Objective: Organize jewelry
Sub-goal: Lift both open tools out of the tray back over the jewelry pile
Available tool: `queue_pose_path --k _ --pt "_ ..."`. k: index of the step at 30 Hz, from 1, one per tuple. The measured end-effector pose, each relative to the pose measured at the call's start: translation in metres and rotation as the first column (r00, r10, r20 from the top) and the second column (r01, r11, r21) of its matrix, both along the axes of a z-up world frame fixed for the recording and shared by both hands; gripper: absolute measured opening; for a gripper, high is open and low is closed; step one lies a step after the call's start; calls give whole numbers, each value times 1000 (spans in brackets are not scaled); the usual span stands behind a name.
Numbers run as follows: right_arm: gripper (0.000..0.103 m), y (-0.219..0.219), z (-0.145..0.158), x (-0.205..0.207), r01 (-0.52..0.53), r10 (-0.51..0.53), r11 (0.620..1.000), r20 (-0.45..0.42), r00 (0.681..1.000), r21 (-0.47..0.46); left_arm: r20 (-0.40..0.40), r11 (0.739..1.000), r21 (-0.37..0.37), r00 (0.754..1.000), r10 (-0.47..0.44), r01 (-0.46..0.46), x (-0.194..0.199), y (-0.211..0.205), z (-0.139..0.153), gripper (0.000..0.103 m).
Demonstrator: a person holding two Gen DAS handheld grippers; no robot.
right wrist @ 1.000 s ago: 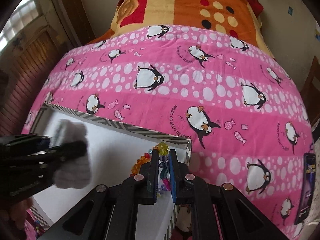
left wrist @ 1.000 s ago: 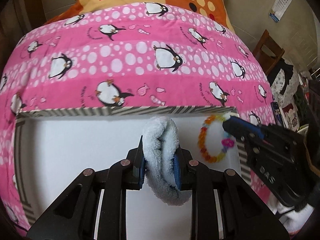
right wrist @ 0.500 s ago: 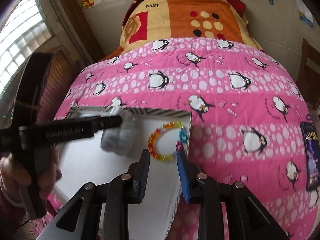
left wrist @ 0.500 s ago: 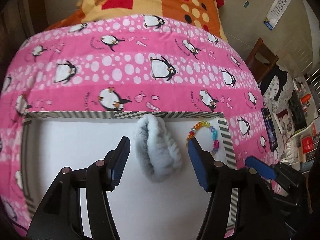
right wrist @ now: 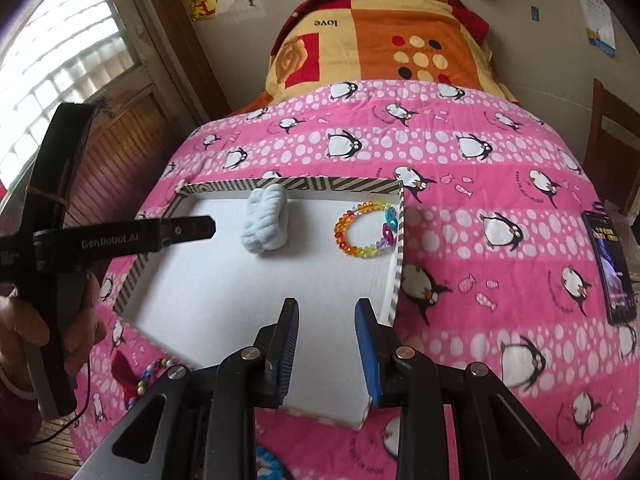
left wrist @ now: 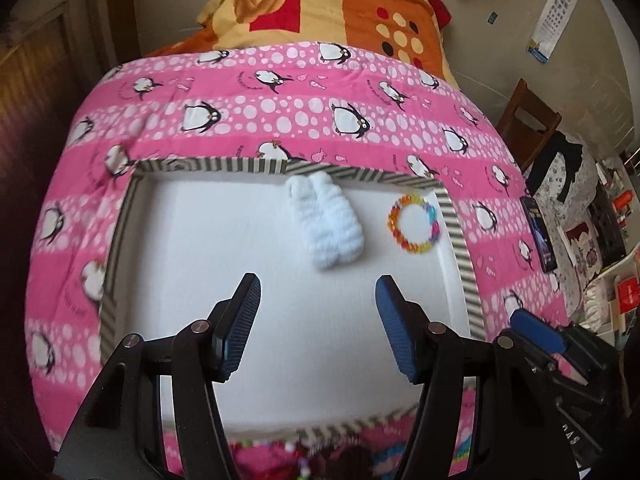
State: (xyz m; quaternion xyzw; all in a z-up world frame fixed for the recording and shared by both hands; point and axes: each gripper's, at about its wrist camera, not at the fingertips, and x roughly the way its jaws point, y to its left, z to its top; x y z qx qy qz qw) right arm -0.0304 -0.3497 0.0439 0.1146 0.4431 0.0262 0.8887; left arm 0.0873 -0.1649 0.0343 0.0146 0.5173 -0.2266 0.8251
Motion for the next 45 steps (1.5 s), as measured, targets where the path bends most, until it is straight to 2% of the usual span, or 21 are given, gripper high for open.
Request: queue_pose_path --k 7,10,17,21,25,36,45 --pt "28 8 3 -31 23 -24 999 17 1000 30 63 999 24 998 21 -23 -49 11 11 60" --pt "32 11 2 -41 24 -24 999 11 1000 34 82 998 40 996 37 -41 -69 13 15 60" --pt "33 15 8 -66 25 -25 999 22 999 40 93 997 32 994 64 -67 -102 15 21 60" --pt "38 19 11 -78 24 -24 1000 27 999 17 104 996 35 992 72 -76 -116 13 24 60" --pt "38 21 13 -84 24 -24 1000 25 999 16 116 995 42 990 81 -87 -127 14 26 60" --pt "38 21 13 -103 24 -24 1000 15 1000 2 81 991 35 989 126 -129 -148 31 17 60" --pt "39 15 1 -121 34 -34 999 -14 999 17 47 991 54 991 123 -125 -172 38 6 60"
